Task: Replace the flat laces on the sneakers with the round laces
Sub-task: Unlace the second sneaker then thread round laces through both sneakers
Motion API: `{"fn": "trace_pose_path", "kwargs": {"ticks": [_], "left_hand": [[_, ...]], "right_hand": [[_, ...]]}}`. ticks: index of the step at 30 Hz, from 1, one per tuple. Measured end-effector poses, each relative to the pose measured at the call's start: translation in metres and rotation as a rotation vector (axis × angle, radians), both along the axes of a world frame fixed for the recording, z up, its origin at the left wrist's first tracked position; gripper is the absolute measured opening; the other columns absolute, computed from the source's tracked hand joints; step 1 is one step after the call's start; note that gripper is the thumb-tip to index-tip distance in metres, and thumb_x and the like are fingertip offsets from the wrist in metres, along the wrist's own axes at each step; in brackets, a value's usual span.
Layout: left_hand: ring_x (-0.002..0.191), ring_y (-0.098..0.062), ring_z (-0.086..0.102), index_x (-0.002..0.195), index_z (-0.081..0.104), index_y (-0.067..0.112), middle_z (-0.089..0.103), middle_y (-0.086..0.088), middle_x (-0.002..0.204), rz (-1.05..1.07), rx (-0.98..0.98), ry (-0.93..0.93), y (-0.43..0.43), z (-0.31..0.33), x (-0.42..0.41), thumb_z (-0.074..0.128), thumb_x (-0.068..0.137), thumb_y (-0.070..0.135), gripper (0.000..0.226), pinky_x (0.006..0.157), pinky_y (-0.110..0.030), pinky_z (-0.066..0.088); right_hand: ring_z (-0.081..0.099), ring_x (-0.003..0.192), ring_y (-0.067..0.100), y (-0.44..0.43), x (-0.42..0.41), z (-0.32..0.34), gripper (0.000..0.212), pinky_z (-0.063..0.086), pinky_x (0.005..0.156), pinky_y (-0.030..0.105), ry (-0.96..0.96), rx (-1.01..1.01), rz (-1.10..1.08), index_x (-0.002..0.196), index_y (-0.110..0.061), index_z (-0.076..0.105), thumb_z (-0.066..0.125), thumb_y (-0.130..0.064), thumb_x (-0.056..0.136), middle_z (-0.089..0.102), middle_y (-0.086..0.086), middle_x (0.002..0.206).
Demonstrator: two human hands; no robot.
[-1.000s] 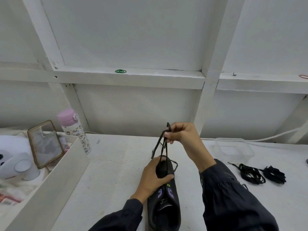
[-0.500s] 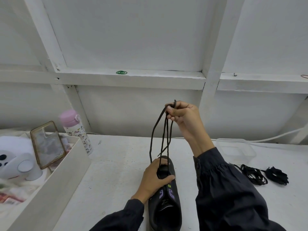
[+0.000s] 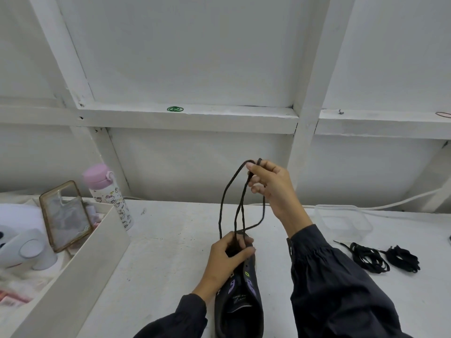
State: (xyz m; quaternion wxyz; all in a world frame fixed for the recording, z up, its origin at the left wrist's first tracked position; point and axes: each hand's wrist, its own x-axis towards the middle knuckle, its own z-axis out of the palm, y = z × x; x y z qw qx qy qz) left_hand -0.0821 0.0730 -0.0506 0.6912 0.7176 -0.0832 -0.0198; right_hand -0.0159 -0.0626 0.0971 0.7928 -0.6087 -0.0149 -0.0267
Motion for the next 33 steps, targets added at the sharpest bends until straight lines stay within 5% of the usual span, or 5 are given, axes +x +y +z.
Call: {"fn": "trace_pose_path", "kwargs": {"ticks": [5, 10, 17, 24, 33], "left_hand": [[0.088, -0.015, 0.061, 0.087, 0.068, 0.008, 0.064, -0.004, 0.09, 0.038, -0.147, -0.022, -0.001, 0.03, 0.001, 0.07, 0.088, 0.01, 0.003, 0.08, -0.024, 0.05], [0.089, -0.019, 0.058, 0.101, 0.077, 0.028, 0.055, -0.009, 0.091, 0.132, -0.082, 0.009, 0.02, 0.03, 0.007, 0.068, 0.086, 0.026, 0.017, 0.084, -0.021, 0.049], [0.073, -0.016, 0.061, 0.12, 0.066, 0.024, 0.058, -0.003, 0.064, 0.428, -0.239, 0.095, 0.048, 0.007, 0.006, 0.068, 0.086, 0.003, 0.039, 0.095, -0.036, 0.048], [0.068, -0.02, 0.07, 0.093, 0.063, 0.008, 0.063, -0.013, 0.086, 0.589, -0.356, 0.276, 0.059, -0.019, 0.01, 0.061, 0.094, 0.009, 0.003, 0.073, -0.028, 0.057], [0.093, -0.014, 0.067, 0.107, 0.042, 0.011, 0.071, -0.005, 0.099, 0.566, -0.274, 0.32, 0.041, -0.019, 0.01, 0.037, 0.106, 0.021, 0.011, 0.084, -0.029, 0.049]], "right_hand": [[0.055, 0.05, 0.014, -0.014, 0.007, -0.031, 0.014, 0.044, 0.046, 0.021, 0.145, 0.013, -0.096, 0.093, -0.006, 0.061, 0.07, -0.014, 0.087, 0.058, 0.007, 0.07], [0.056, 0.048, 0.019, -0.04, 0.008, -0.067, 0.009, 0.043, 0.041, 0.024, 0.24, -0.096, -0.273, 0.082, -0.005, 0.062, 0.063, -0.009, 0.09, 0.059, 0.006, 0.068], [0.058, 0.053, 0.025, -0.083, 0.004, -0.108, 0.013, 0.045, 0.045, 0.025, 0.374, -0.142, -0.454, 0.092, -0.001, 0.061, 0.059, -0.014, 0.091, 0.062, 0.013, 0.079], [0.061, 0.064, 0.025, -0.092, 0.005, -0.137, 0.027, 0.047, 0.05, 0.031, 0.454, -0.161, -0.508, 0.112, -0.004, 0.053, 0.059, -0.003, 0.086, 0.06, 0.017, 0.098], [0.059, 0.06, 0.024, -0.068, 0.006, -0.149, 0.057, 0.05, 0.042, 0.029, 0.505, -0.293, -0.391, 0.136, -0.012, 0.034, 0.049, 0.012, 0.086, 0.056, 0.016, 0.091]]}}
